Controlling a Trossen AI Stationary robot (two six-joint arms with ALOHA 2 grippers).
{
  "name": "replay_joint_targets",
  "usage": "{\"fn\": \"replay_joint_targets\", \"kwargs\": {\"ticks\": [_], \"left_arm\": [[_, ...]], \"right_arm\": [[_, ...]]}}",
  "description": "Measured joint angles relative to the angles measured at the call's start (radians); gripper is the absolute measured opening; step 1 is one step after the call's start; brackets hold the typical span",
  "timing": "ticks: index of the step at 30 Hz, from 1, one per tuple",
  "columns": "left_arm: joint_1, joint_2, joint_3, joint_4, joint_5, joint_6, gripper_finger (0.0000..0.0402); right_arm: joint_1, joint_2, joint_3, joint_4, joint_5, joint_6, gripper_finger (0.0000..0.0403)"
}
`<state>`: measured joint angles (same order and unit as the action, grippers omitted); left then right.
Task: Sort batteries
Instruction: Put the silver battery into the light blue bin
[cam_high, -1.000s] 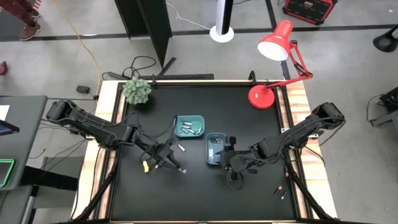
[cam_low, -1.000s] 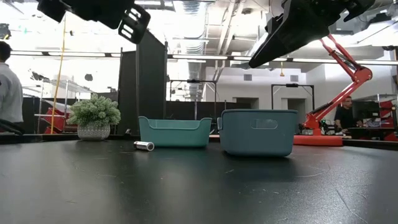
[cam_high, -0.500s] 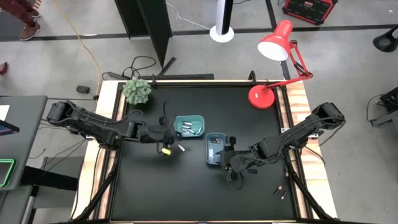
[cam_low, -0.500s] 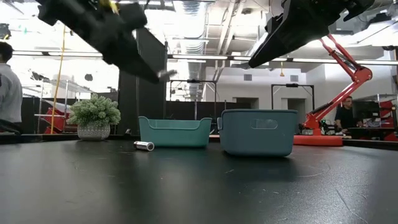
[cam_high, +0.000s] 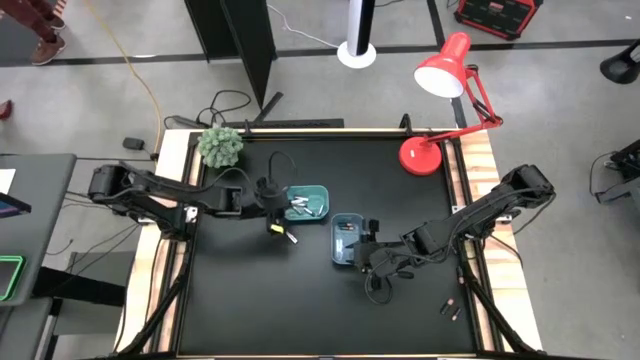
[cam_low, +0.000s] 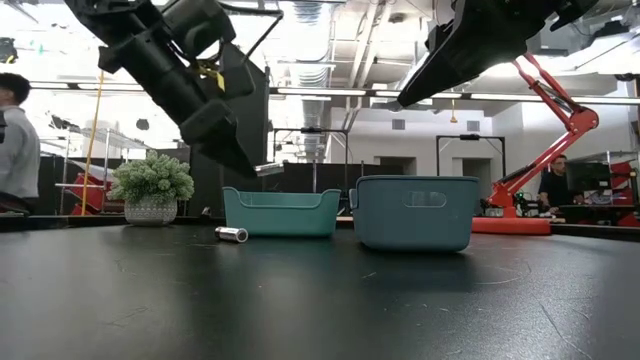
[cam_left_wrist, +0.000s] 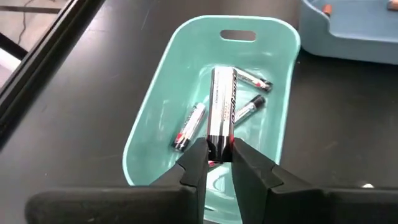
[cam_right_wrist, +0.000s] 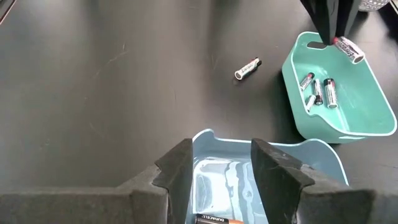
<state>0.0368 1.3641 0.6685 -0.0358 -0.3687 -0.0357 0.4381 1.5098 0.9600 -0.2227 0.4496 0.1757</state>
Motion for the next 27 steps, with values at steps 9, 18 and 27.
{"fn": "replay_joint_targets", "kwargs": {"ticks": [9, 18, 27], "left_arm": [[0.007, 0.009, 0.0, 0.054, 0.0, 0.024, 0.013], [-0.06, 0.009, 0.05, 0.043, 0.141, 0.159, 0.016], [-0.171, 0.058, 0.052, -0.045, 0.343, 0.232, 0.0159]], "right_arm": [[0.0, 0.0, 0.0, 0.0, 0.0, -0.001, 0.0177], [0.0, 0.0, 0.0, -0.001, 0.0, -0.001, 0.0177], [0.0, 0.0, 0.001, -0.001, 0.0, -0.005, 0.0177]]}}
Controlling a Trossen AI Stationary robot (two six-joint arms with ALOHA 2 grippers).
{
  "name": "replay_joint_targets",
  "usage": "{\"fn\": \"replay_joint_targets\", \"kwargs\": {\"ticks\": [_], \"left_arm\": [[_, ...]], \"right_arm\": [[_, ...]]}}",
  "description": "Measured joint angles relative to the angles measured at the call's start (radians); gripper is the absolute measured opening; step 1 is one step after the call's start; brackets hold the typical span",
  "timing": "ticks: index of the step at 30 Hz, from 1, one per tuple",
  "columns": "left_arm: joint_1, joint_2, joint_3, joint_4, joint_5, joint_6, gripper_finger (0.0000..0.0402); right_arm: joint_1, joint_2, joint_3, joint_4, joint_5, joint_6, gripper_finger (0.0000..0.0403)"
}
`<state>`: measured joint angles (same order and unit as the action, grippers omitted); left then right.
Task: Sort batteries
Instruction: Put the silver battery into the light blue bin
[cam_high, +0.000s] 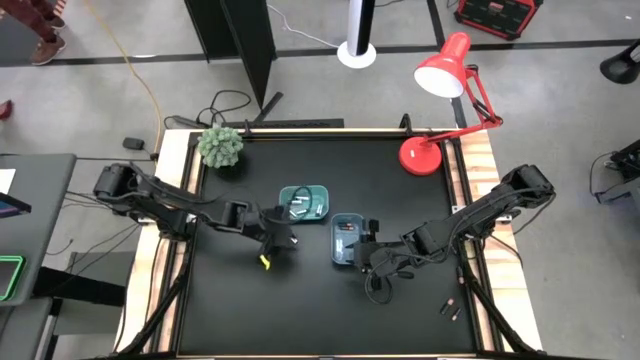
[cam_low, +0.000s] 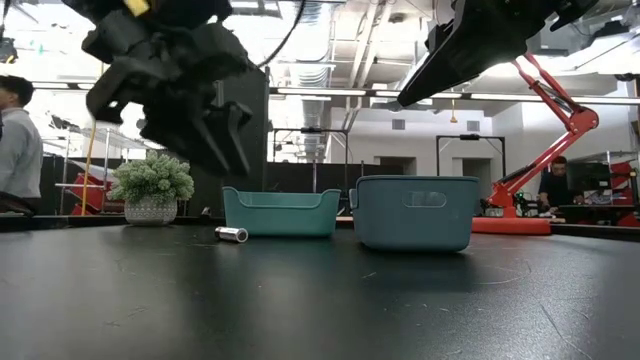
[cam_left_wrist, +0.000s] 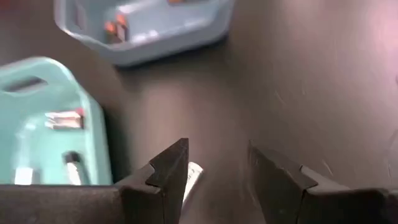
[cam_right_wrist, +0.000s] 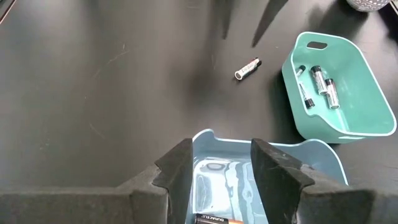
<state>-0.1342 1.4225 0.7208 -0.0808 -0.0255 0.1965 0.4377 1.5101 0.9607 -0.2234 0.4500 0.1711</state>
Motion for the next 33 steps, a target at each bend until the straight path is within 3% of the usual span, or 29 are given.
{"fn": "replay_joint_targets", "kwargs": {"ticks": [16, 26, 33], "left_arm": [[-0.036, 0.168, 0.0, 0.031, -0.18, 0.008, 0.0161], [-0.002, 0.166, 0.0, -0.056, -0.184, -0.023, 0.0161], [0.013, 0.166, 0.001, -0.079, -0.128, -0.052, 0.0157]], "right_arm": [[-0.001, 0.0, 0.0, 0.0, 0.0, 0.004, 0.0177], [-0.001, 0.0, 0.0, 0.0, 0.0, 0.004, 0.0177], [-0.001, 0.0, 0.0, 0.001, 0.0, 0.004, 0.0177]]}}
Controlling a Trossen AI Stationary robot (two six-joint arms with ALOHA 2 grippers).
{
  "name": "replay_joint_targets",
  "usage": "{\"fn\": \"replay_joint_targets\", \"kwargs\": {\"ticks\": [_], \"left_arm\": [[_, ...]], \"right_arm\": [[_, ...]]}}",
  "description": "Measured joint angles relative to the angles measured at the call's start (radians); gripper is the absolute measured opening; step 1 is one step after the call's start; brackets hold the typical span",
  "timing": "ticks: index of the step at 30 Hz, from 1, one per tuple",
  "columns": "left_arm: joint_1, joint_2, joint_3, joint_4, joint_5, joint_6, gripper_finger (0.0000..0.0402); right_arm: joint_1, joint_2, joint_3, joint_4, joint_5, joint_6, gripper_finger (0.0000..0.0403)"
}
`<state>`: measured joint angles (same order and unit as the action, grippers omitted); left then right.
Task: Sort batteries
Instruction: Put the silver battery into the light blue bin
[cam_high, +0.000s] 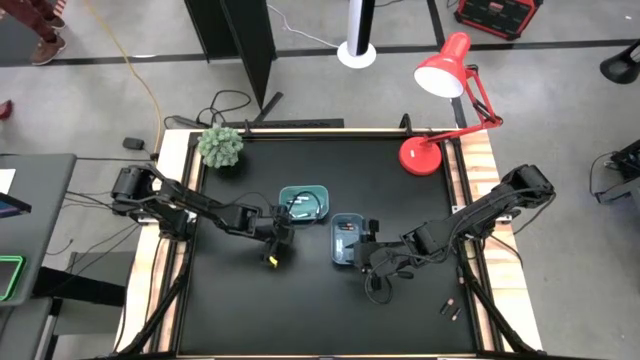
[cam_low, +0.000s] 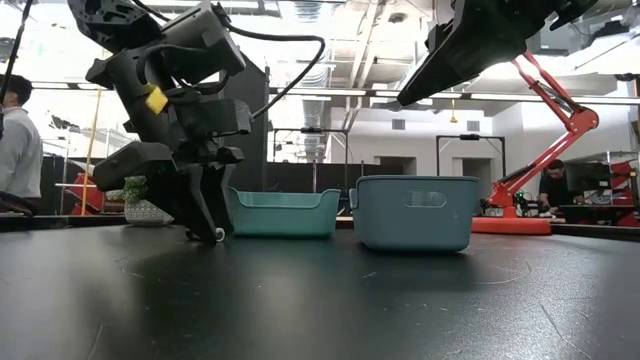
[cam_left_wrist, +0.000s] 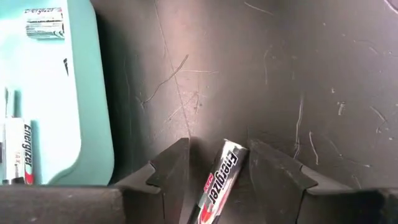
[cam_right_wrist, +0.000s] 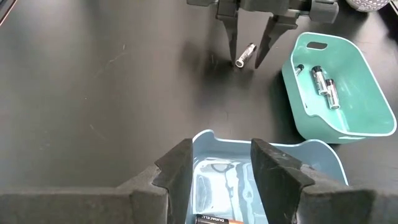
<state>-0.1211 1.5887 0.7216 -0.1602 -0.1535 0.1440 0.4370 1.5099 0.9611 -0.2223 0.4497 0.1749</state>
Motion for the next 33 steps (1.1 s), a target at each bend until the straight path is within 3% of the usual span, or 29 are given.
{"fn": "replay_joint_targets", "kwargs": {"ticks": [27, 33], "left_arm": [[-0.013, -0.033, 0.003, -0.133, -0.002, -0.044, 0.0154], [-0.013, -0.032, 0.003, -0.136, 0.011, -0.077, 0.0111]], "right_arm": [[0.0, 0.0, 0.0, -0.001, 0.0, 0.0, 0.0177], [0.0, 0.0, 0.0, 0.0, 0.0, 0.0, 0.0177]]}}
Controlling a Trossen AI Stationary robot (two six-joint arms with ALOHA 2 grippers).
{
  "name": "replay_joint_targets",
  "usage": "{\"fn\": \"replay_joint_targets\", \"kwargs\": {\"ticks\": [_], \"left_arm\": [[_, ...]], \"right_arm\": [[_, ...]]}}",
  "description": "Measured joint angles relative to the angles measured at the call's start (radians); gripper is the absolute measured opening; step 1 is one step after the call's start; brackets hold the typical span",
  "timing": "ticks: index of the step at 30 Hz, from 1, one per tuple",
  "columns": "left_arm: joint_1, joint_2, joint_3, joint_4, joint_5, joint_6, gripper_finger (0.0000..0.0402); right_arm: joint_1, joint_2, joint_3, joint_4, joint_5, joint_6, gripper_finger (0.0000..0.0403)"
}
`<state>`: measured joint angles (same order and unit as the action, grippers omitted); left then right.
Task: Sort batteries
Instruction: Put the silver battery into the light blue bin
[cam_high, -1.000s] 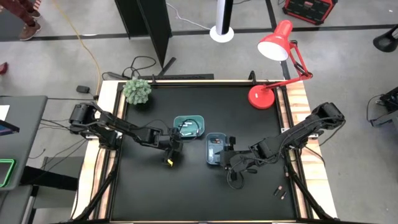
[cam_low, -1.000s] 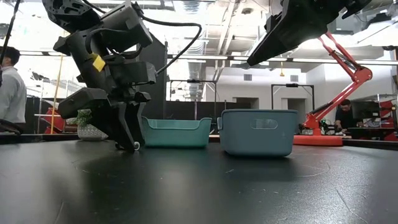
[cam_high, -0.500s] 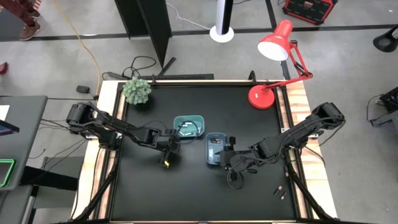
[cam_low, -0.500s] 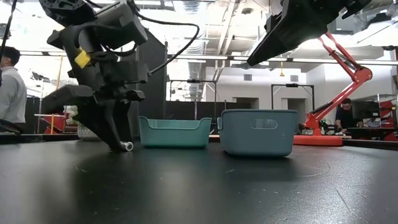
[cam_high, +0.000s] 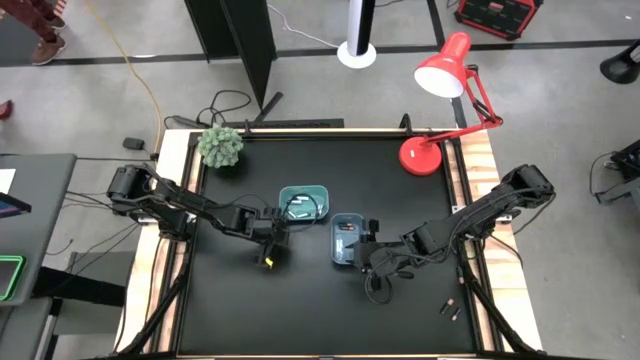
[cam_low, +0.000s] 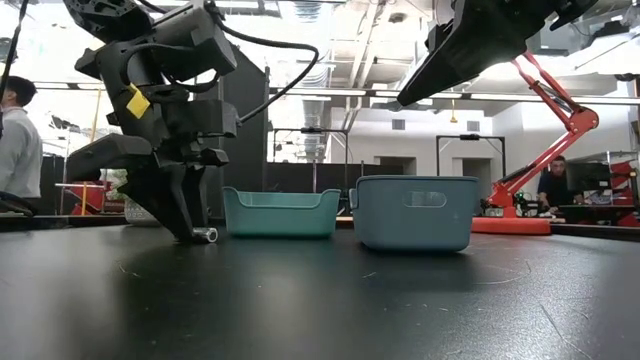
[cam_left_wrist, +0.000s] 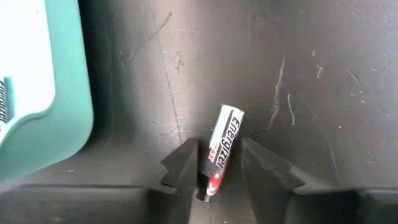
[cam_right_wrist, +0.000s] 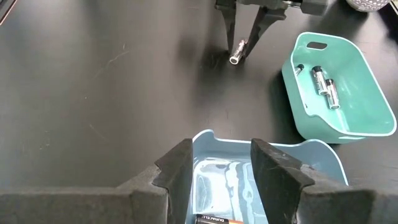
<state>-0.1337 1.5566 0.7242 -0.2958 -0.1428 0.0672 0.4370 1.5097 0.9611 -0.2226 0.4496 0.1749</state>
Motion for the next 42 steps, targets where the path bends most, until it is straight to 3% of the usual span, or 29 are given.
{"fn": "replay_joint_targets", "kwargs": {"ticks": [5, 16, 23, 28, 36, 42], "left_arm": [[0.0, 0.0, -0.001, -0.002, 0.0, -0.007, 0.0036], [-0.017, -0.011, -0.004, 0.026, -0.015, -0.019, 0.0036], [-0.037, -0.083, -0.005, 0.073, 0.02, 0.001, 0.0036], [-0.055, -0.181, -0.005, 0.189, 0.156, 0.071, 0.0036], [-0.063, -0.315, -0.003, 0.39, 0.588, 0.157, 0.0036], [-0.063, -0.329, -0.003, 0.428, 0.688, 0.162, 0.0036]], "right_arm": [[0.0, 0.0, 0.0, 0.0, 0.0, 0.0, 0.0177], [0.0, 0.0, 0.0, 0.0, 0.0, 0.0, 0.0177], [0.001, 0.0, 0.0, 0.0, 0.0, 0.0, 0.0177], [0.001, 0.0, 0.0, 0.0, 0.0, 0.0, 0.0177], [0.001, 0.0, -0.001, 0.0, 0.0, 0.0, 0.0177], [0.001, 0.0, -0.001, -0.001, 0.0, 0.0, 0.0177]]}}
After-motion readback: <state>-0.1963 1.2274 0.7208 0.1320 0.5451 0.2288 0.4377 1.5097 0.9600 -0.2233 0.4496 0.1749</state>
